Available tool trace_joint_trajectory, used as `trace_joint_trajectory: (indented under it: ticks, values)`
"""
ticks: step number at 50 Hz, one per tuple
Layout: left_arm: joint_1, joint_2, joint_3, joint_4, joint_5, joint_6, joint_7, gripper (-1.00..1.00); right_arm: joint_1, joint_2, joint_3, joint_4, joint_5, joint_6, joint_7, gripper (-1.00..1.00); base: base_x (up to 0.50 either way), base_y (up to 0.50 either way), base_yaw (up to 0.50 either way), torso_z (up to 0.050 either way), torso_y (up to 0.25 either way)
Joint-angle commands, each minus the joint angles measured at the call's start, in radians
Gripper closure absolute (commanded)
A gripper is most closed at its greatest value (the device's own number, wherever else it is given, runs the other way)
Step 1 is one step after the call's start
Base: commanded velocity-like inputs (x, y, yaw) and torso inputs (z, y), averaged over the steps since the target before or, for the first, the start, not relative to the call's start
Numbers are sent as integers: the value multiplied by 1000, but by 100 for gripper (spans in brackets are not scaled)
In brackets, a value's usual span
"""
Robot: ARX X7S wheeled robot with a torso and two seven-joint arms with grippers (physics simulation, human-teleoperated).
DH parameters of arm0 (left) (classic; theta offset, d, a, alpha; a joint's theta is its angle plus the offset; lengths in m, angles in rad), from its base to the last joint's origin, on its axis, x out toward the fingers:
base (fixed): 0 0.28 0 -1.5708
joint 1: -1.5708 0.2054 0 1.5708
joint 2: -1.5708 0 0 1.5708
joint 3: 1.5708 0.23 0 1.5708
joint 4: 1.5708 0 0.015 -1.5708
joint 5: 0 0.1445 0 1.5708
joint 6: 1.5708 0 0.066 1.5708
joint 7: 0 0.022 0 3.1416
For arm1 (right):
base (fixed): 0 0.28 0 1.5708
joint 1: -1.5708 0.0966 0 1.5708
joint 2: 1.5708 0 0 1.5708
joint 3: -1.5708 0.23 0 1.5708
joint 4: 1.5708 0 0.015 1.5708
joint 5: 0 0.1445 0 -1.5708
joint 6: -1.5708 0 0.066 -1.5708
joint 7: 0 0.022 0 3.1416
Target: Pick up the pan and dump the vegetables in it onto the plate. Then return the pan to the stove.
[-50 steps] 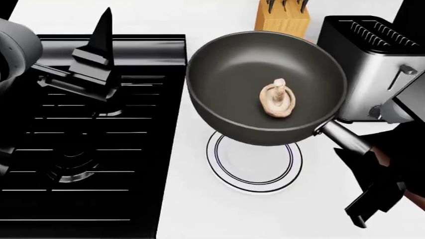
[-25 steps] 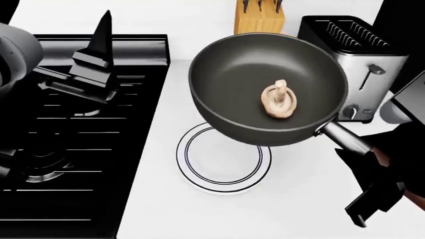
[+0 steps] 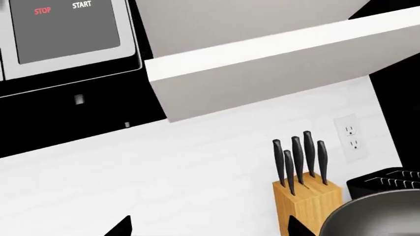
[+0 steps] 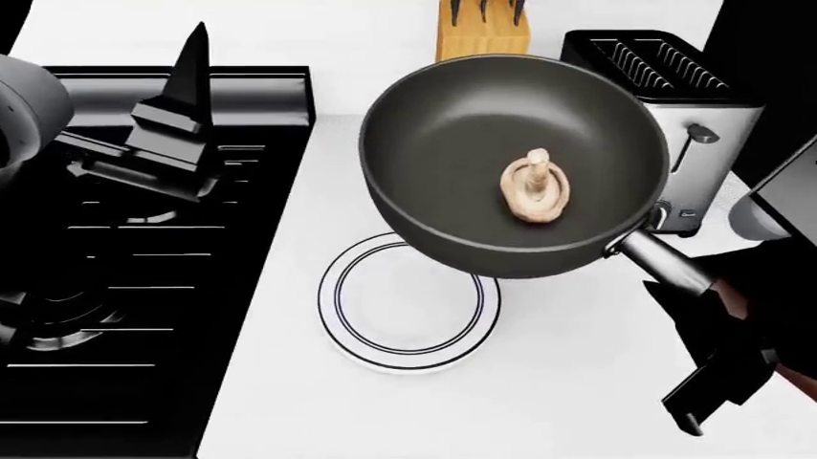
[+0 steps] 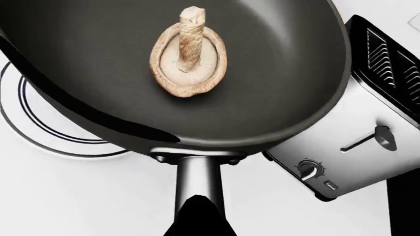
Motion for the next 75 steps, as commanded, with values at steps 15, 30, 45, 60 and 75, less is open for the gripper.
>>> trace_joint_trajectory:
  ticks: [15, 30, 45, 60, 75]
  values:
    - [29, -10, -6, 17, -5, 26, -7, -100, 217, -32, -25, -19, -10, 185, 107, 100, 0, 0, 0, 1, 1]
    - [41, -12, 2, 12, 11, 41, 5, -100, 271, -75, -97, -9, -104, 214, 80, 100, 0, 0, 0, 0, 1]
    - [61, -15, 8, 7, 37, 61, 15, -100, 227, -92, -156, -41, -261, 191, 4, 100, 0, 0, 0, 0, 1]
    - [108, -17, 13, 4, 79, 91, 37, -100, 202, -120, -177, -40, -380, 155, -59, 100, 0, 0, 0, 1, 1]
    - [145, -18, 20, -7, 121, 123, 63, -100, 217, -177, -188, -33, -457, 136, -106, 100, 0, 0, 0, 0, 1]
